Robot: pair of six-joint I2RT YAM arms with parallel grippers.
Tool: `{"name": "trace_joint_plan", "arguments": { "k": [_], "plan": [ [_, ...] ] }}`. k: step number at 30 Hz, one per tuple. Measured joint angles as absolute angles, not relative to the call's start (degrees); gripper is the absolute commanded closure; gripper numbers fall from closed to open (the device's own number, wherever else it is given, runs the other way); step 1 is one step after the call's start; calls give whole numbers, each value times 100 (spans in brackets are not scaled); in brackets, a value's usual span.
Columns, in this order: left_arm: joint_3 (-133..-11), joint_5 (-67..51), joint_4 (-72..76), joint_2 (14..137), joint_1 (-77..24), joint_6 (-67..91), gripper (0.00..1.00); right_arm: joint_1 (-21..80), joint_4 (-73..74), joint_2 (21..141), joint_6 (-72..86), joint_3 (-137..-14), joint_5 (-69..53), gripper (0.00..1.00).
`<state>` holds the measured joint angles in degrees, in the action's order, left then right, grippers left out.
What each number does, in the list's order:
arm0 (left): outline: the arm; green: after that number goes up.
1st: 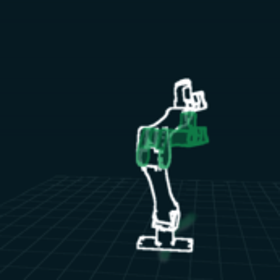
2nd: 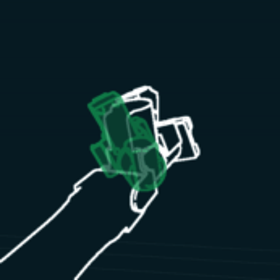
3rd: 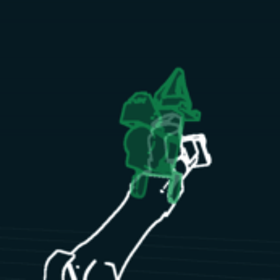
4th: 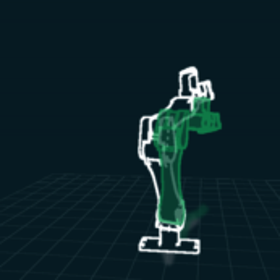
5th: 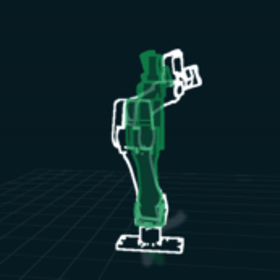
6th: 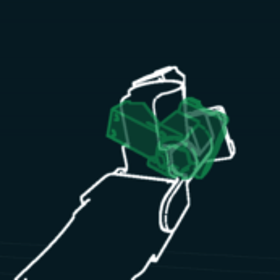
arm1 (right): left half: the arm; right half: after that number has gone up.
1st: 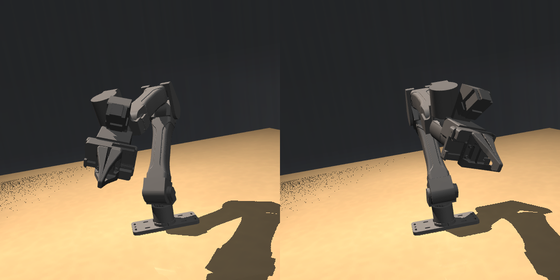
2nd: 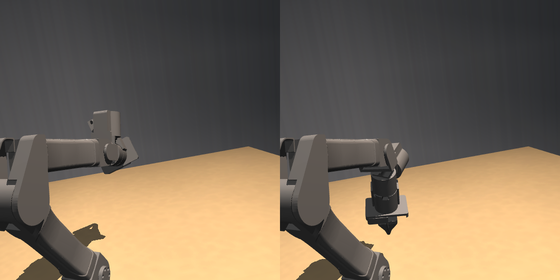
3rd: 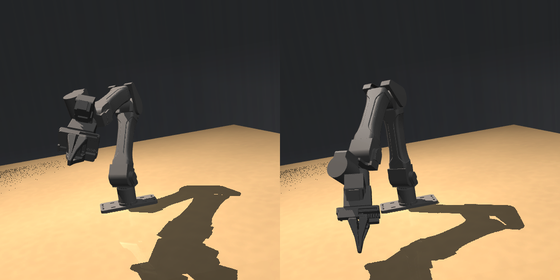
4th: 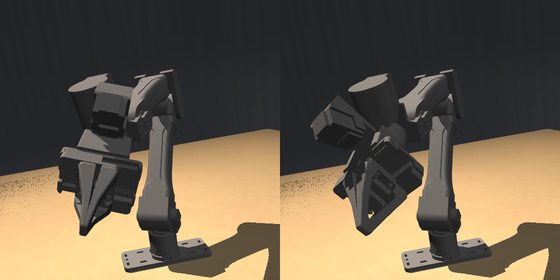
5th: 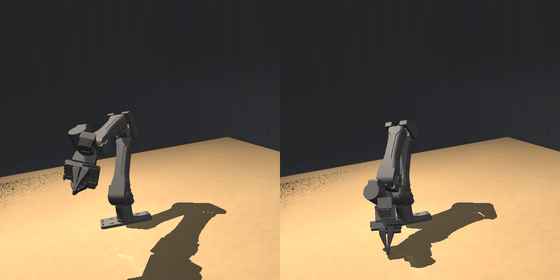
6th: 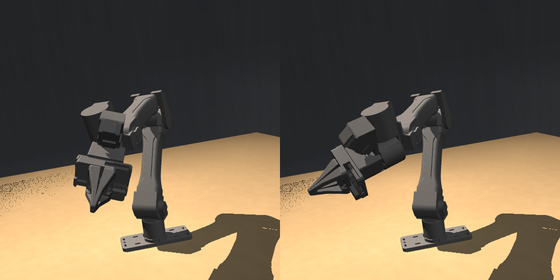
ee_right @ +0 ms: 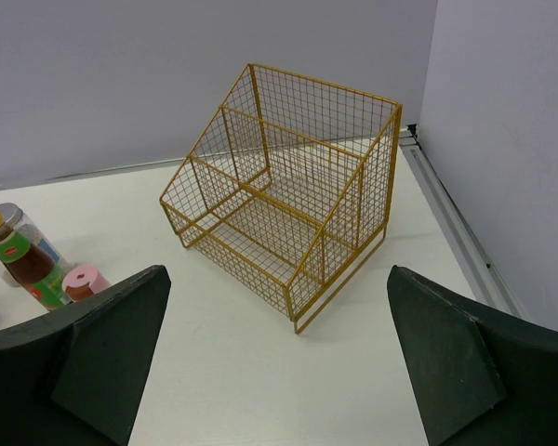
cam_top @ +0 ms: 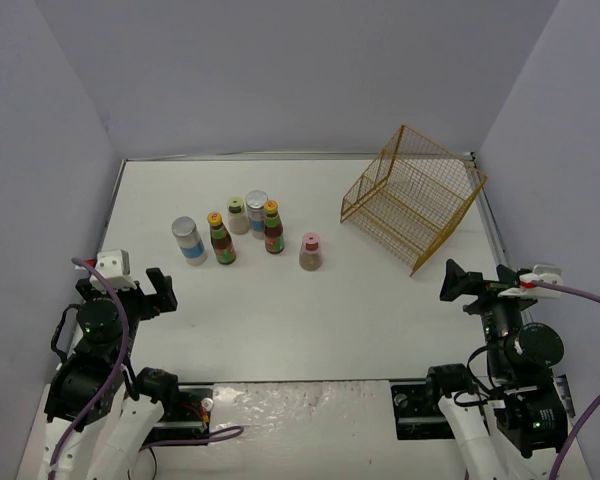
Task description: Organize the condiment bottles
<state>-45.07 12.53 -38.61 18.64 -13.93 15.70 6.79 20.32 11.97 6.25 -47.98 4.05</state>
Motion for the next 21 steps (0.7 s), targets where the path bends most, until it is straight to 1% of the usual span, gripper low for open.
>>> {"name": "trace_joint_plan", "arguments": {
  "k": [8, 14, 17, 21],
  "plan": [
    [-4496, 1254, -3846, 1852, -1393, 1575, 3, 679, 2037, 1852, 845, -4856, 408, 0],
    [-4445, 1231, -3819, 1927, -1396, 1590, 3, 679, 1952, 2710, 926, -5224, 289, 0],
    [-4458, 1214, -3763, 2144, -1415, 1592, 3, 679, 1877, 3328, 921, -5484, 15, 0],
    [-4661, 1169, -3618, 2754, -1420, 1627, 3, 709, 1588, 4512, 929, -6008, -616, 0]
  ]
}}
